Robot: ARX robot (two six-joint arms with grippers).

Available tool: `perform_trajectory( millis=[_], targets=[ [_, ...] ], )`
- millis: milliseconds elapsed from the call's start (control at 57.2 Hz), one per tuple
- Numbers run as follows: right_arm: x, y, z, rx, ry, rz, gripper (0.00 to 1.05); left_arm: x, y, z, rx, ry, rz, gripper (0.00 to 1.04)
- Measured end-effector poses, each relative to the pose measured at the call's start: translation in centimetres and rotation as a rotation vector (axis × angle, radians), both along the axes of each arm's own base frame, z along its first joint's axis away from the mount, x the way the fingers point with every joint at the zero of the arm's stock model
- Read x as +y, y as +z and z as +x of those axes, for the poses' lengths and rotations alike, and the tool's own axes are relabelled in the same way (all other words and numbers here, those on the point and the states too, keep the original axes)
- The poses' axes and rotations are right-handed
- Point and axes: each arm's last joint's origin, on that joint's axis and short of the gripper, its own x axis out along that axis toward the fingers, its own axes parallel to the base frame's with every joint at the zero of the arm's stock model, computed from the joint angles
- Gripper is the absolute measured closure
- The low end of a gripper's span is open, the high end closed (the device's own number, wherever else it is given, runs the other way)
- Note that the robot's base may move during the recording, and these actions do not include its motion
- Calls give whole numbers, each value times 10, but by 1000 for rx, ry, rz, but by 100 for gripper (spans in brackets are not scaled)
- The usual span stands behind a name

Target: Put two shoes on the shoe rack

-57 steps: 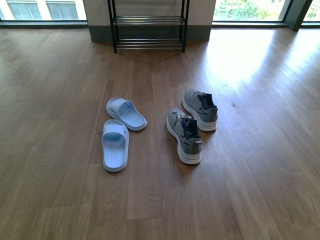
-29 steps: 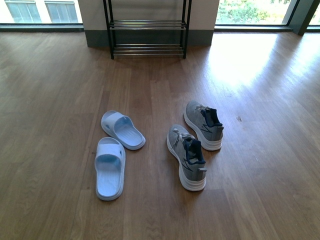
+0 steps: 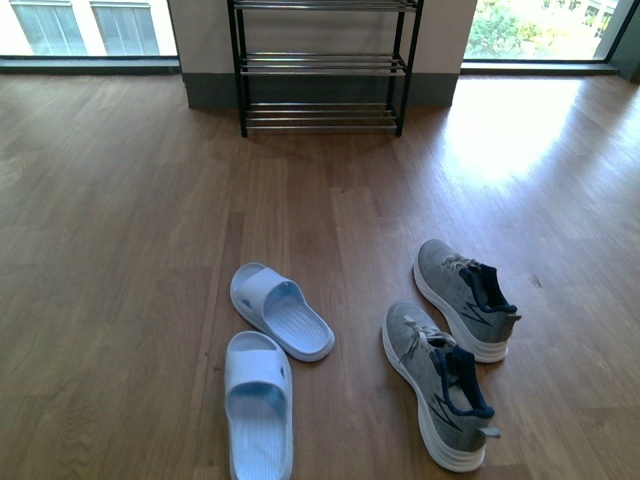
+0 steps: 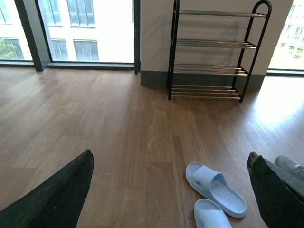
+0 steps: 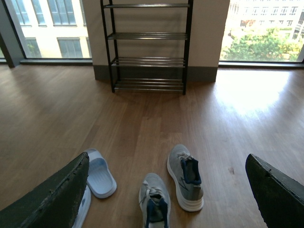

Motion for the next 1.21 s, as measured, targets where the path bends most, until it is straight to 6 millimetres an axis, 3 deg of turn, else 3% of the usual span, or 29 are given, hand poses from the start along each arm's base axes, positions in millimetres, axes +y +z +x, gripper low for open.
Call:
perform_trajectory(
  millis=[646,821,926,1013,1205],
  targets=[
    [0,0,0,1,0,0,9,0,0,0,0,-2,0,9],
    [-3,-11,7,249,-23,98,9,0,0,0,1,-1,0,9],
    [-2,-11,21,348,-20,106,9,0,0,0,0,-2,0,9],
    [3,-14,48,442,21,95,9,0,0,0,1,-2,0,9],
    [4,-55,106,653,36,60,9,0,0,0,0,-2,0,9]
  ],
)
